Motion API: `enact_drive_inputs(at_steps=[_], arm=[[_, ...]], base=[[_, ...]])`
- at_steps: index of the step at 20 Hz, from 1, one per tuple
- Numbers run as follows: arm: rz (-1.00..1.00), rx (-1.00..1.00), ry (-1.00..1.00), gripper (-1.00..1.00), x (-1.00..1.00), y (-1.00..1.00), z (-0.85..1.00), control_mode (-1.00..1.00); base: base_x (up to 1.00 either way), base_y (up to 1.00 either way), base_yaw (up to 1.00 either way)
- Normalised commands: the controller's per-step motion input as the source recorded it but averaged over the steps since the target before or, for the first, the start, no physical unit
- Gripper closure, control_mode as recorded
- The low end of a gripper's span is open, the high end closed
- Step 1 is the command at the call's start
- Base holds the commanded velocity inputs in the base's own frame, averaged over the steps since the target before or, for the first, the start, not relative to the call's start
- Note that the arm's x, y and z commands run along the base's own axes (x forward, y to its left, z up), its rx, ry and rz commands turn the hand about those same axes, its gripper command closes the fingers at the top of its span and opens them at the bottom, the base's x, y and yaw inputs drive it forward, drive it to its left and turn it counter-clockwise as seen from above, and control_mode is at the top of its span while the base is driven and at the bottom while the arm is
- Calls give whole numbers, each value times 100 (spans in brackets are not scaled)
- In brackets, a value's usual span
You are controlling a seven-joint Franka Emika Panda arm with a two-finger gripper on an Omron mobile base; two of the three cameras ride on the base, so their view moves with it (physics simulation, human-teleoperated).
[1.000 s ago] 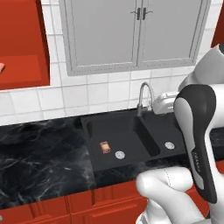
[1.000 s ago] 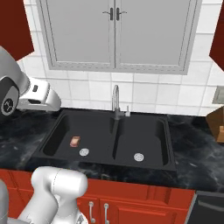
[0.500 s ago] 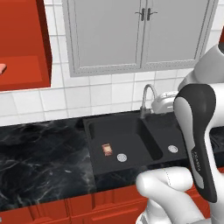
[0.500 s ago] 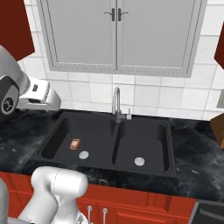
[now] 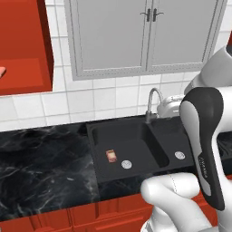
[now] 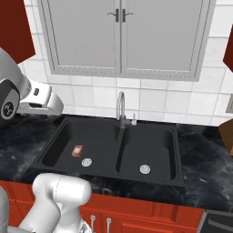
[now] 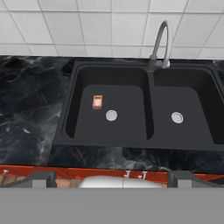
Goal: Pick up the bar soap and bar soap from the sink, and place them back in the cabinet, and close the cabinet door.
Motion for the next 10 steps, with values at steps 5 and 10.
enact_drive_inputs(at_steps=[5, 10], arm=[[0, 0, 0, -100, 0, 0, 0, 100], [0, 0, 0, -100, 0, 0, 0, 100]], base=[[61, 0, 0], [26, 0, 0]])
